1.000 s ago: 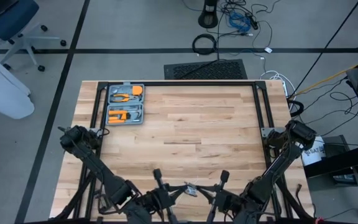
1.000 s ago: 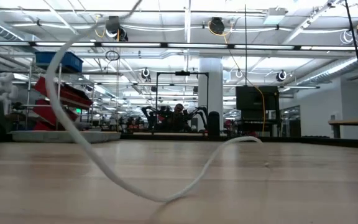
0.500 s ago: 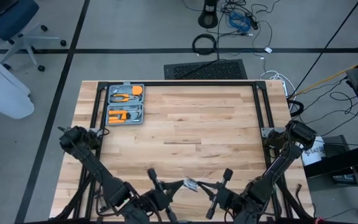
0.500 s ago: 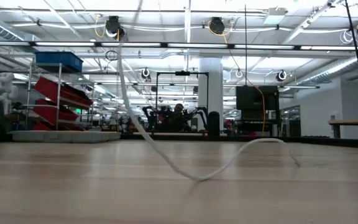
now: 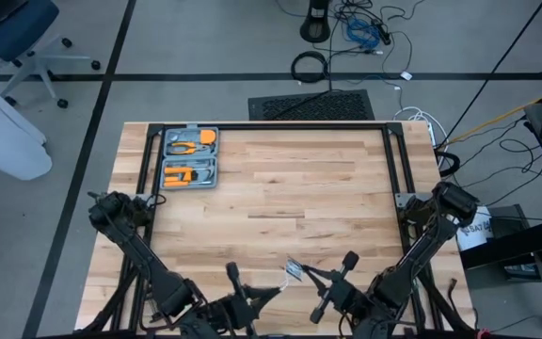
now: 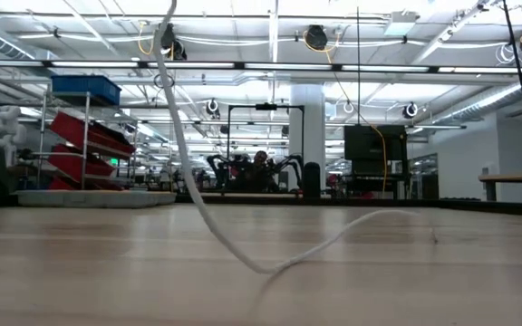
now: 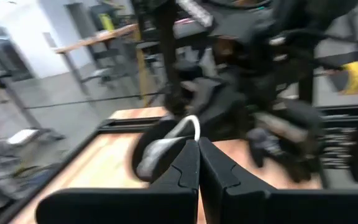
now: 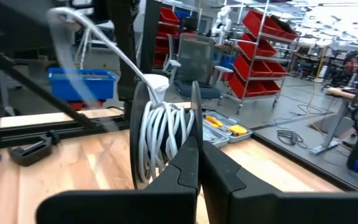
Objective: Coil cords
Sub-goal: Coil the white wire on the spool
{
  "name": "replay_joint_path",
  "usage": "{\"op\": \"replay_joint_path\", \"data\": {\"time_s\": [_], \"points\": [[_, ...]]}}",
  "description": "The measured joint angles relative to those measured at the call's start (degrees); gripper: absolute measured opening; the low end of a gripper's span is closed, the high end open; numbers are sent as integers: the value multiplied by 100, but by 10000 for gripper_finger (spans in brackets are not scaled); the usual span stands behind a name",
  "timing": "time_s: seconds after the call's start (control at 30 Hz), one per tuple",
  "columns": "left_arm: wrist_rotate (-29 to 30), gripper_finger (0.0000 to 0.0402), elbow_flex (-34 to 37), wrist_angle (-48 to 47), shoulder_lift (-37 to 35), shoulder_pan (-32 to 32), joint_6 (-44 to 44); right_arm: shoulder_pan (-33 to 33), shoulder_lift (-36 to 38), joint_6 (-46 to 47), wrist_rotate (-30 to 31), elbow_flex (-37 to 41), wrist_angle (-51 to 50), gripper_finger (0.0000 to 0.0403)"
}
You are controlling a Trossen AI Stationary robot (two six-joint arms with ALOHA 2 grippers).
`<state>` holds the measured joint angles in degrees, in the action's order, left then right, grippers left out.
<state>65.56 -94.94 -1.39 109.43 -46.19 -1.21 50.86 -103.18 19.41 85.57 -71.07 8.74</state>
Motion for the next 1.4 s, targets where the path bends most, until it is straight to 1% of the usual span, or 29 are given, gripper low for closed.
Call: {"op": "replay_joint_path", "data": {"time_s": [0.1, 0.3, 0.43, 0.6, 0.83, 1.0, 1.1, 1.2, 1.4], "points": [[-358, 1, 0, 24, 0, 89, -259, -72, 0, -15, 23, 0, 1, 0], [-796, 1, 0, 46, 7, 267, -420, -163, 0, -36, 6, 0, 3, 0], [-1141, 1, 2, 46, 12, 374, -449, -190, 8, -70, 5, 0, 6, 0], [-1458, 1, 3, 88, 217, 474, -457, -214, 43, -94, 25, 0, 95, 0], [-1475, 1, 9, 113, 596, 587, -449, -200, 48, -998, -4, 1, 1019, 0], [-1466, 1, 11, 99, 743, 744, -450, -162, 52, -1714, -43, 2, 1683, 0], [-1460, 1, 11, 104, 802, 868, -493, -129, 52, -1862, -162, 2, 1814, 0], [-1444, 1, 11, 64, 872, 927, -601, -84, 52, -1908, -147, 2, 1840, 0], [-1738, 2, 11, -157, 911, 859, -741, 79, 52, -2195, -169, 2, 2138, 0]]}}
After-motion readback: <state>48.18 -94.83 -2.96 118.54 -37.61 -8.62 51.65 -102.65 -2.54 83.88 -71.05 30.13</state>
